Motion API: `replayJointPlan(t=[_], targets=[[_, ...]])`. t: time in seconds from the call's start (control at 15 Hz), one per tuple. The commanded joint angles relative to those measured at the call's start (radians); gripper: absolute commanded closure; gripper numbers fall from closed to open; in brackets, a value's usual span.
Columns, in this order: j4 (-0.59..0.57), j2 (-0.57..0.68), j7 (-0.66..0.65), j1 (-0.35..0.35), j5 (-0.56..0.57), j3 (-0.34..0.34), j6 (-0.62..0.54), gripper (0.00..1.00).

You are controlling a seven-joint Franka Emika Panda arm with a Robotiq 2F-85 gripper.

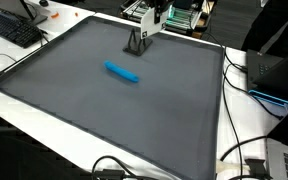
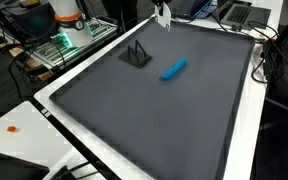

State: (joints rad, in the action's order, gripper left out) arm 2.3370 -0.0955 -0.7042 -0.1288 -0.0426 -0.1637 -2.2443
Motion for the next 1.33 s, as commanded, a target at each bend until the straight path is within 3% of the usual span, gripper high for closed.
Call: replayJointPlan(t=[0.0, 0.07, 0.13, 0.67, 1.27], targets=[[-0.036, 0.019, 0.137, -0.006, 0.068, -0.008, 0.046, 0.99], [-0.038, 0.019, 0.134, -0.003, 0.109, -0.01, 0.032, 0.99], [-0.023, 0.013, 0.106, -0.002, 0.055, -0.005, 0.014, 0.96], [-0.032, 0.014, 0.132, -0.002, 0.089, -0.007, 0.014, 0.99], [-0.195, 0.199, 0.405, -0.007, 0.141, 0.008, 0.002, 0.99]])
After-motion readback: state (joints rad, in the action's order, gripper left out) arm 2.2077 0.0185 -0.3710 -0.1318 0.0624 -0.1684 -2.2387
